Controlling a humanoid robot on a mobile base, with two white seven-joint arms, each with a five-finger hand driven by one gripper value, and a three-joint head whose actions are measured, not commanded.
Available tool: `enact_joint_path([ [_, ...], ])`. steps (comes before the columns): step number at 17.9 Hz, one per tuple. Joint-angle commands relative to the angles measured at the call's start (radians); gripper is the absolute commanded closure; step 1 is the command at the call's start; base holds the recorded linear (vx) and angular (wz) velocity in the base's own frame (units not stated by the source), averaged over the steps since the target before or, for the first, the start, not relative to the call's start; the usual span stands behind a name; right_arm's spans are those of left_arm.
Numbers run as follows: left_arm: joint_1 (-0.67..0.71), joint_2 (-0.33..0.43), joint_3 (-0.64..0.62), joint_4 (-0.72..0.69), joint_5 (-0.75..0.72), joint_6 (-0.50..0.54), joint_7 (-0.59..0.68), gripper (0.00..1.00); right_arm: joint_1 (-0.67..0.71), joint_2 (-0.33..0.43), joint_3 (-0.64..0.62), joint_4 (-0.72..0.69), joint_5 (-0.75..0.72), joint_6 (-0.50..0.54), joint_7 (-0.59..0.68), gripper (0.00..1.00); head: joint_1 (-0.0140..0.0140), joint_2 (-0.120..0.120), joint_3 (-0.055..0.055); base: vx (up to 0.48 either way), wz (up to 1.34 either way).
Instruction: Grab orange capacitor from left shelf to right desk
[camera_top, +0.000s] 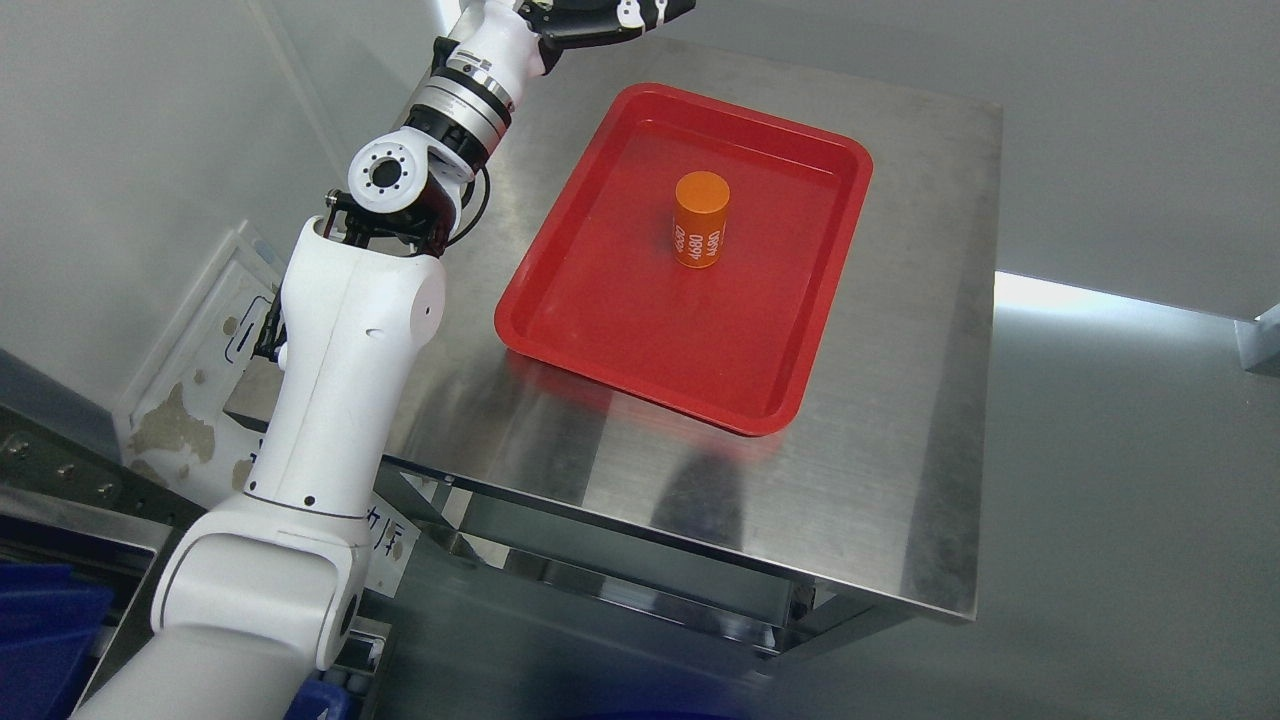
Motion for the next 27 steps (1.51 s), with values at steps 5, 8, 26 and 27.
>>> enact_joint_path([
  [5,0.162,0.089,0.183,-0.098,-0.068,0.036,0.024,0.00,0.020,-0.017,-0.012,-0.017,0.003,-0.001,-0.001,0.00,0.0000,0.000,0.000,0.000,0.00],
  [8,0.251,0.089,0.206,-0.250,-0.067,0.117,0.026,0.00,0.020,-0.017,-0.012,-0.017,0.003,-0.002,-0.001,0.00,0.0000,0.000,0.000,0.000,0.00],
  [26,0.431,0.107,0.321,-0.409,-0.071,0.102,0.032,0.00,0.020,-0.017,-0.012,-0.017,0.003,-0.002,-0.001,0.00,0.0000,0.000,0.000,0.000,0.00],
  [27,0.429,0.107,0.330,-0.409,-0.071,0.102,0.032,0.00,0.020,-0.017,-0.012,-0.017,0.003,-0.001,-0.001,0.00,0.0000,0.000,0.000,0.000,0.00],
])
